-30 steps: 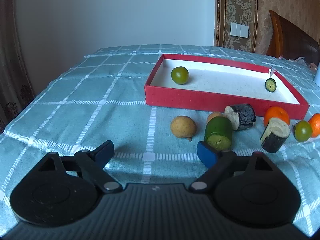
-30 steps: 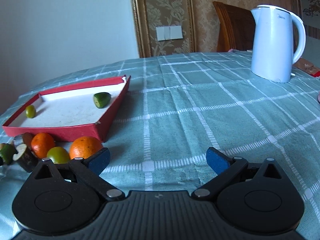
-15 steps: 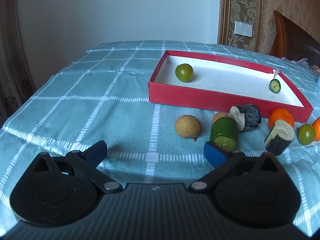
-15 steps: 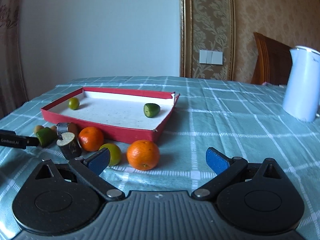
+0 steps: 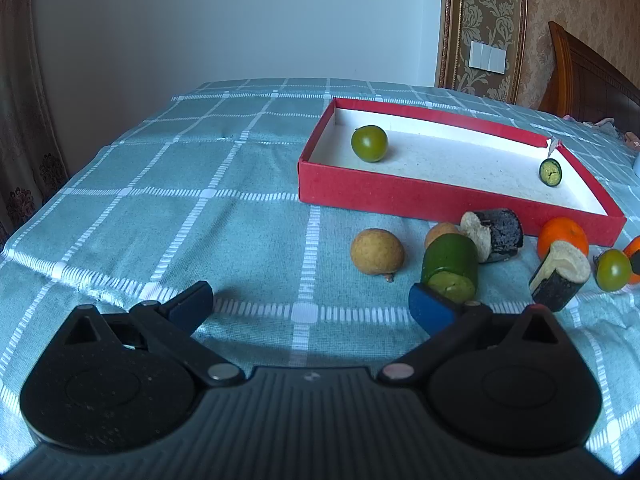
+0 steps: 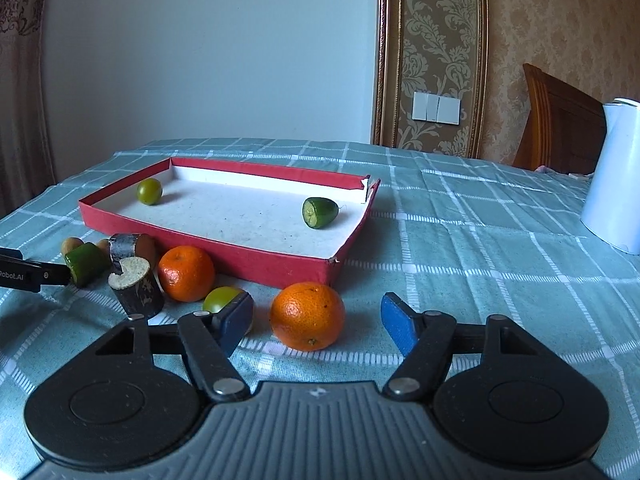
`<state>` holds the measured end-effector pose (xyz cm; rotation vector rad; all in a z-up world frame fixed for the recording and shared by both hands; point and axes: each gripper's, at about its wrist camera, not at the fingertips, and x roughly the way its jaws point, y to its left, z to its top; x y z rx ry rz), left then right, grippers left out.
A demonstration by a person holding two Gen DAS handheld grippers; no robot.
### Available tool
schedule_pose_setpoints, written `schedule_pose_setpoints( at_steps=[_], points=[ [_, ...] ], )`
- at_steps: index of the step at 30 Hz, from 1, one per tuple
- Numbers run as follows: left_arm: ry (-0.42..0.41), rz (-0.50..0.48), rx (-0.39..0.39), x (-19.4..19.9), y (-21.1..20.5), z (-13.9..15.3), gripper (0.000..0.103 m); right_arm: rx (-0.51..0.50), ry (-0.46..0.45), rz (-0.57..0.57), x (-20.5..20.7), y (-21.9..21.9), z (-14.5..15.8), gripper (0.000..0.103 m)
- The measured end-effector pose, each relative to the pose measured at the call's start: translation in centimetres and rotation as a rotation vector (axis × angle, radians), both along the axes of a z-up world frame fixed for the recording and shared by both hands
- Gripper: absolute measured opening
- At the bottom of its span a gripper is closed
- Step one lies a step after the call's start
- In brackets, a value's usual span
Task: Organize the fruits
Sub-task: 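Close the right gripper on the mandarin orange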
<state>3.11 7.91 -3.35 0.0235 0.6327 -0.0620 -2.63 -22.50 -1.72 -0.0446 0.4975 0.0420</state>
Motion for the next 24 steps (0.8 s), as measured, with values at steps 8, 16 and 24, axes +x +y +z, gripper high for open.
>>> schedule_pose_setpoints(
  at_steps=[8,16,24],
  points=[
    [0.0,0.0,0.0,0.0,0.0,0.0,0.103,0.013,0.022,-0.012,0.9,-0.3,0.0,0.058],
    [0.0,0.0,0.0,0.0,0.0,0.0,0.103,0.089,0.055,-0.007,1.1,-1.2,0.0,0.055],
    [0.0,0.0,0.0,0.0,0.0,0.0,0.103,0.072,0.048,0.005,0.7,-0.5,0.1,0.042]
  ],
)
